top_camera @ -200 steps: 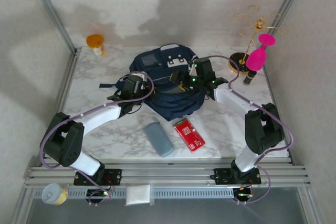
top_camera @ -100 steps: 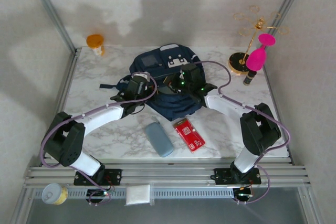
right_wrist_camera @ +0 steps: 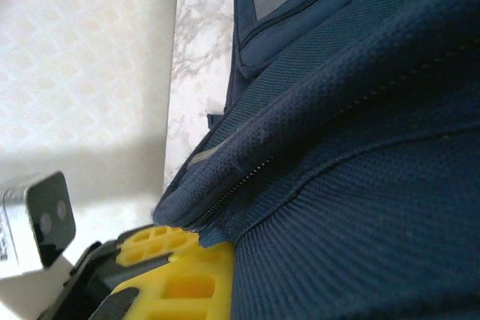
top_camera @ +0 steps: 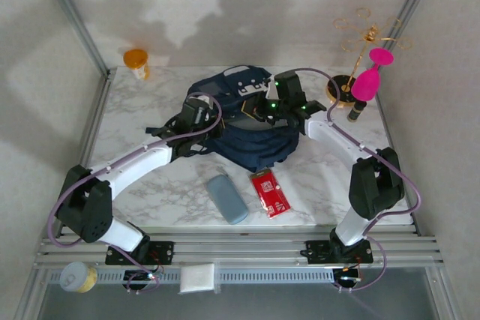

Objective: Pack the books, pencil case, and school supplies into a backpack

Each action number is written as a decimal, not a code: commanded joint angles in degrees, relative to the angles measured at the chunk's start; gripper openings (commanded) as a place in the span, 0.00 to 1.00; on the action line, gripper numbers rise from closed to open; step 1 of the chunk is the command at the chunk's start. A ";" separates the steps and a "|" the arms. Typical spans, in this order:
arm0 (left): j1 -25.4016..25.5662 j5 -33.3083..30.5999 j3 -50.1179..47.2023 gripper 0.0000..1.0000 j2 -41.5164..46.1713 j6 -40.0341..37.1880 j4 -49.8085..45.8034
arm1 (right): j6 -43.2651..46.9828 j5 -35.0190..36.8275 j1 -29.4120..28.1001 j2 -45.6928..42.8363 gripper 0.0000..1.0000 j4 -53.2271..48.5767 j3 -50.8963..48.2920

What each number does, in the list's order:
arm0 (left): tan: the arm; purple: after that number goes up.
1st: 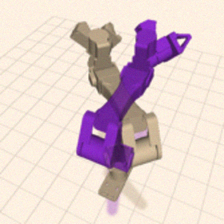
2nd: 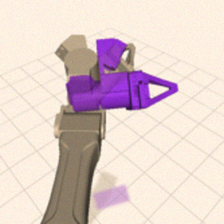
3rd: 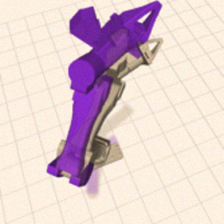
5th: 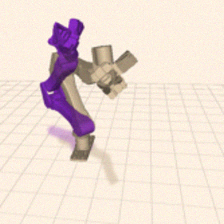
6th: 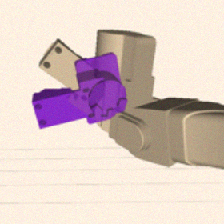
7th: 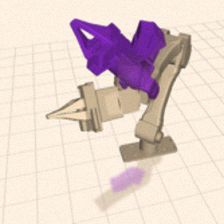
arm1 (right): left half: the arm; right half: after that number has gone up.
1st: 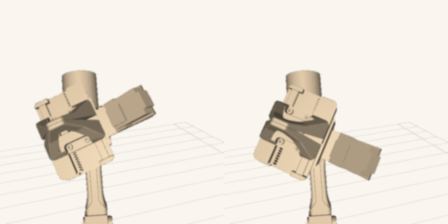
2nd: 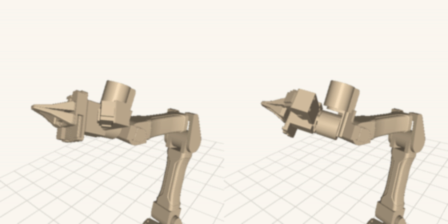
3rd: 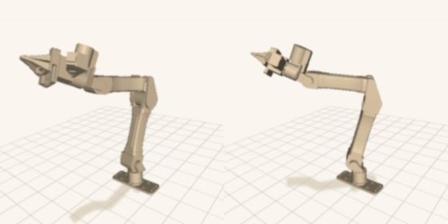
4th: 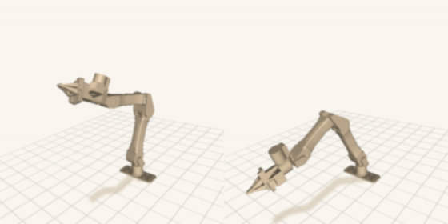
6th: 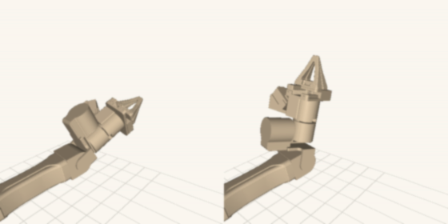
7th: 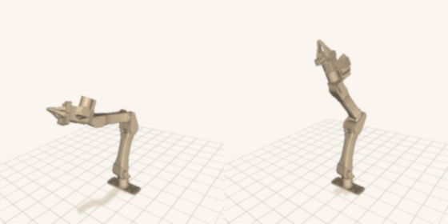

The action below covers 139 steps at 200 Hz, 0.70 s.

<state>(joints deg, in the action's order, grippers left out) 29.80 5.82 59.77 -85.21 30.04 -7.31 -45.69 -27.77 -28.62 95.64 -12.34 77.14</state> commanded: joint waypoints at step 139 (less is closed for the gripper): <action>-16.97 0.23 -1.39 0.03 -7.72 0.56 0.77 | 11.66 0.95 -1.61 3.39 0.35 -3.12 -1.53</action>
<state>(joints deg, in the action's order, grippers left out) 15.99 12.03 61.19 -94.43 27.81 -5.61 -37.15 -29.21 -30.55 99.90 -12.71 77.01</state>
